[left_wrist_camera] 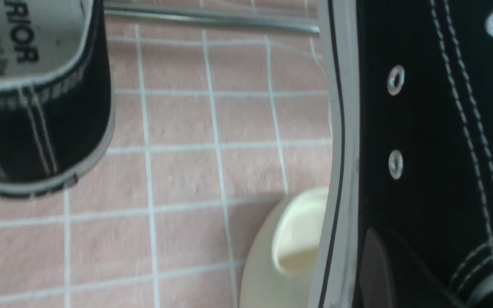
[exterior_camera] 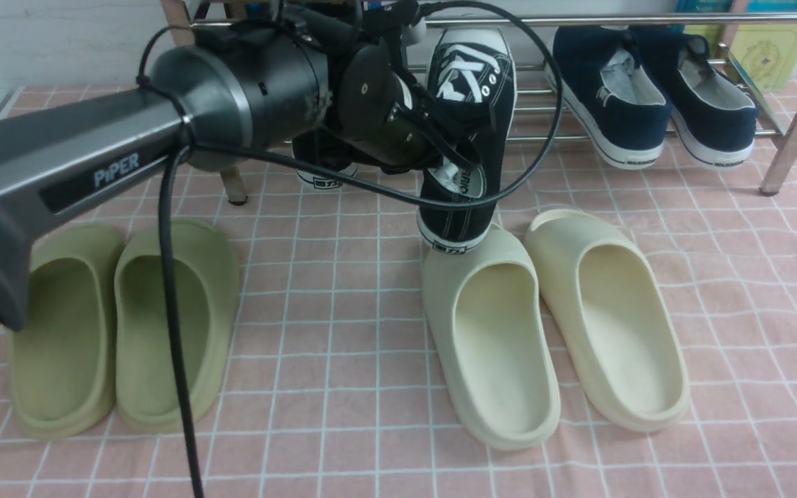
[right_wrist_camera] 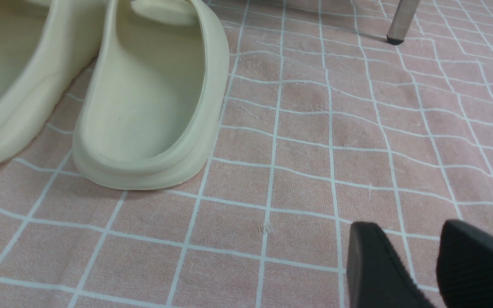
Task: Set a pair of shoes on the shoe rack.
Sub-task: Use the left arm to put a shoe into the shoe rack
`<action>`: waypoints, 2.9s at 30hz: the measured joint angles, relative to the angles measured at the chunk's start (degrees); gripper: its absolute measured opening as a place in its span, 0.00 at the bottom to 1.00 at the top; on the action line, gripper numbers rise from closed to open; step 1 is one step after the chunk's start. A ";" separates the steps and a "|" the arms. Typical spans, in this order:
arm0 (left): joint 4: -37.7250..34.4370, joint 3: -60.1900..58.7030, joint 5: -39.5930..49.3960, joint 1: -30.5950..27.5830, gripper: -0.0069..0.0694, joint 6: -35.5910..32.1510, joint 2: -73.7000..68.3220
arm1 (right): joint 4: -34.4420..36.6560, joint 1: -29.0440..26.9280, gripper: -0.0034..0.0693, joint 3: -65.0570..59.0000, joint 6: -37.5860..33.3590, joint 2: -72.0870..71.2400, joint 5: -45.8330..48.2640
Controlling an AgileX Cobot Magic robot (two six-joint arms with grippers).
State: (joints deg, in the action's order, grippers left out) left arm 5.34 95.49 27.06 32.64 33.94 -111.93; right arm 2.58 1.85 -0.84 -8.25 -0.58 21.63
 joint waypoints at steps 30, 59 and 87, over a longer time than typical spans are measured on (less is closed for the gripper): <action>1.99 18.18 1.11 -6.70 0.30 4.26 -15.48 | -0.02 0.00 0.37 0.00 0.00 0.00 0.00; 2.02 18.83 25.53 2.91 0.15 -17.94 -12.53 | -0.07 0.00 0.37 0.00 0.00 0.00 0.00; 11.42 18.83 34.52 5.35 0.14 -19.32 2.19 | -0.09 0.00 0.37 0.00 0.00 0.00 0.00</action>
State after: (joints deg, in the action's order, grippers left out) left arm 16.77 114.32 61.58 37.99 14.62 -109.75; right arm 2.49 1.85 -0.84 -8.25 -0.58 21.63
